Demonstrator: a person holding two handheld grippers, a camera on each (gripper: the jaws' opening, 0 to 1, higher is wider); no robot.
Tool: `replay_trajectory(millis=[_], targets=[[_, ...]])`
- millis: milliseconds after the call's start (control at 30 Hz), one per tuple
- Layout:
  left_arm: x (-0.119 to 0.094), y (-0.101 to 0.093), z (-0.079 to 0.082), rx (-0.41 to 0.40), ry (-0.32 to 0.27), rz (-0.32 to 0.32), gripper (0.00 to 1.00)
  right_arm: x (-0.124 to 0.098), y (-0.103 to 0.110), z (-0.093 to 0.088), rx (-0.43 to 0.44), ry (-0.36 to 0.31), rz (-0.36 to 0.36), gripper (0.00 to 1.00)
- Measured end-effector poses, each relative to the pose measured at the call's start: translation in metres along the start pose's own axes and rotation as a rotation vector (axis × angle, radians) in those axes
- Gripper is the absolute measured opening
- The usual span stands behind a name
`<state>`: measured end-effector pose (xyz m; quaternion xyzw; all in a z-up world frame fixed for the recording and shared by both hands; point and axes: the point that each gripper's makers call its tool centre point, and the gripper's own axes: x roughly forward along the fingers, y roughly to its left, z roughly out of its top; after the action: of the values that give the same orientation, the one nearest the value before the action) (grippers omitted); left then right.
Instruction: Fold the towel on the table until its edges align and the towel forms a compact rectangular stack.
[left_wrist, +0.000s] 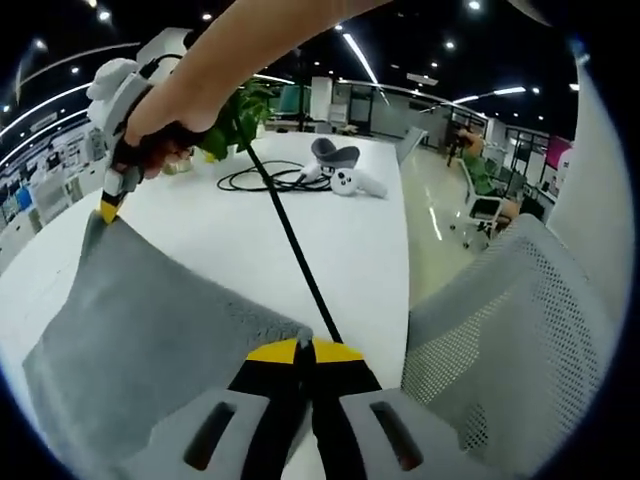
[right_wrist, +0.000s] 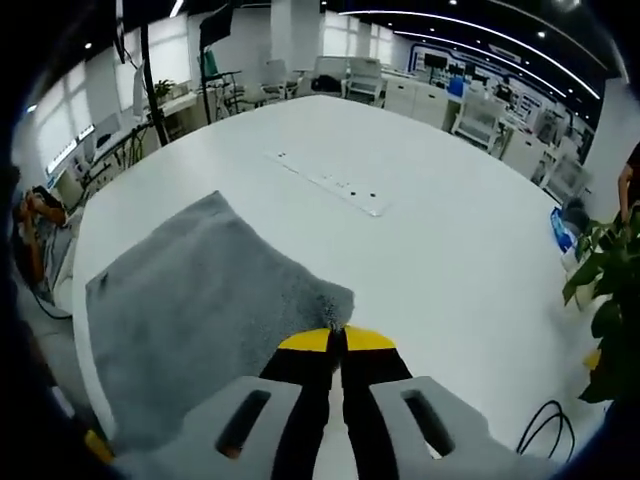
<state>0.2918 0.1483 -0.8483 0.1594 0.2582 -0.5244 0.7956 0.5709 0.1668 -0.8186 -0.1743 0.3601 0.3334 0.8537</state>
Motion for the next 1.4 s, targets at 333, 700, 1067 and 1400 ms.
replay_trajectory(millis=[333,700,1067,1400], targets=[[-0.043,0.018,0.009,0.011,-0.056,0.08,0.03,-0.007,0.011,0.026,0.028,-0.017,-0.022,0.0],[-0.095,0.036,0.005,-0.013,-0.116,0.166,0.03,-0.01,0.036,0.059,0.069,-0.03,-0.031,0.0],[-0.134,0.046,-0.005,-0.024,-0.152,0.232,0.03,0.002,0.075,0.099,0.127,-0.056,-0.012,0.0],[-0.165,0.059,-0.027,-0.089,-0.175,0.296,0.03,0.013,0.102,0.12,0.156,-0.047,-0.017,0.0]])
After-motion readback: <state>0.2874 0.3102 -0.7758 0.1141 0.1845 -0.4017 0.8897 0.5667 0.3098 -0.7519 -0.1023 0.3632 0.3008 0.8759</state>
